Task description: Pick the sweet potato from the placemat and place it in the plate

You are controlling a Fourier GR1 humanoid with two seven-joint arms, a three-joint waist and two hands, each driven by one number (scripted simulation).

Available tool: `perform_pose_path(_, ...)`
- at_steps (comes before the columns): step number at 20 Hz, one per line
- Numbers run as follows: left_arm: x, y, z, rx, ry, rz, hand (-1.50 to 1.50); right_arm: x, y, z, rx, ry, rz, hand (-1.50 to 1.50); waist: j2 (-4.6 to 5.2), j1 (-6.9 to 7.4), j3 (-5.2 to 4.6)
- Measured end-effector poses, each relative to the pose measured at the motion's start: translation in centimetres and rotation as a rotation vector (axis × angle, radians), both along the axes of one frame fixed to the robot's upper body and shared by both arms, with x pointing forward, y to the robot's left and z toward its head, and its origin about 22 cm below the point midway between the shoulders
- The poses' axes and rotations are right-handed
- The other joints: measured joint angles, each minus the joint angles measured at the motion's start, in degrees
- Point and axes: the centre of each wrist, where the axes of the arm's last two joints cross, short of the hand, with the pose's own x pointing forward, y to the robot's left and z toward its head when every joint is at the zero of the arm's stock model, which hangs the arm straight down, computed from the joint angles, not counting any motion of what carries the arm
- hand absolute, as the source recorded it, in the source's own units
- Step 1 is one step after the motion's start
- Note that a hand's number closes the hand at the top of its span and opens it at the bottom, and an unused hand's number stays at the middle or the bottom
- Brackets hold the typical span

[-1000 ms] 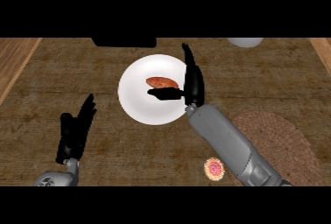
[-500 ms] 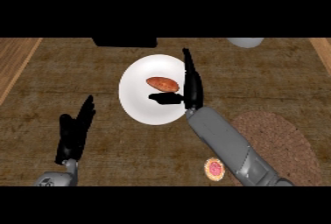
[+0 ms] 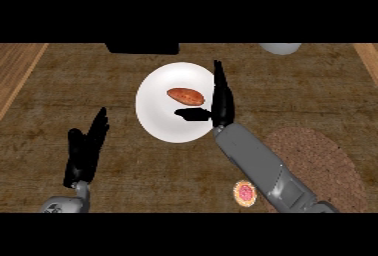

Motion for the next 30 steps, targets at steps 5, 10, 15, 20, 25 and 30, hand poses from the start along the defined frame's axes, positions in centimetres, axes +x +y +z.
perform_pose_path(5, -0.1, 0.4, -0.2, -0.001, 0.009, -0.001, 0.00, 0.0, -0.5, -0.8, -0.031, 0.019, -0.036, -1.50, 0.01, -0.06, 0.00)
perform_pose_path(10, 0.0, 0.2, -0.3, 0.001, 0.005, 0.007, 0.00, -0.1, -1.3, -1.6, -0.043, 0.035, -0.056, -1.50, -0.10, -0.57, -0.01)
perform_pose_path(15, -0.6, 0.8, -0.2, 0.005, 0.009, 0.016, 0.00, 0.1, -3.3, -2.6, -0.060, 0.050, -0.084, -1.50, -0.24, -1.15, -0.01)
perform_pose_path(20, -0.3, 1.0, -0.3, -0.003, 0.009, 0.023, 0.00, -0.7, -5.0, -3.6, -0.061, 0.032, -0.109, -1.50, -0.33, -1.56, -0.01)
perform_pose_path(25, -0.2, 1.1, -0.3, -0.003, 0.007, 0.020, 0.00, -1.3, -6.3, -4.4, -0.053, 0.015, -0.144, -1.50, -0.35, -1.62, -0.02)
perform_pose_path(30, -0.4, 1.3, -1.2, -0.001, 0.009, 0.023, 0.00, -1.3, -7.7, -4.8, -0.059, 0.019, -0.203, -1.50, -0.31, -1.58, -0.02)
